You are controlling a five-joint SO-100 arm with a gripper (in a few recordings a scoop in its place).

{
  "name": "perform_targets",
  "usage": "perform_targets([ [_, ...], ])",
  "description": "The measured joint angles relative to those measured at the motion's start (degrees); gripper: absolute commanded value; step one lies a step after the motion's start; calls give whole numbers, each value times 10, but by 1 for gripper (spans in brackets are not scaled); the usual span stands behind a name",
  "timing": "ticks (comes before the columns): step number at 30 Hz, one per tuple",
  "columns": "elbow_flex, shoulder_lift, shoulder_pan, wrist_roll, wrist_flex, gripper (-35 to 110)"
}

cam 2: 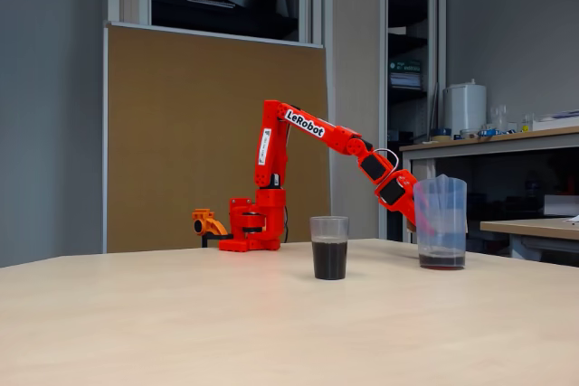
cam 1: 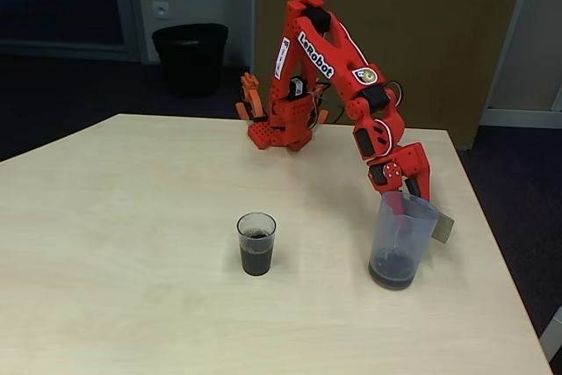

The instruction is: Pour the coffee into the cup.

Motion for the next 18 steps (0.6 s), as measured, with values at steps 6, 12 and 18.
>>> perform_targets([
  [6,0,0,0,0,0,10],
  [12,-9,0,5,1,10,9],
  [18,-30,-1,6,10,19,9],
])
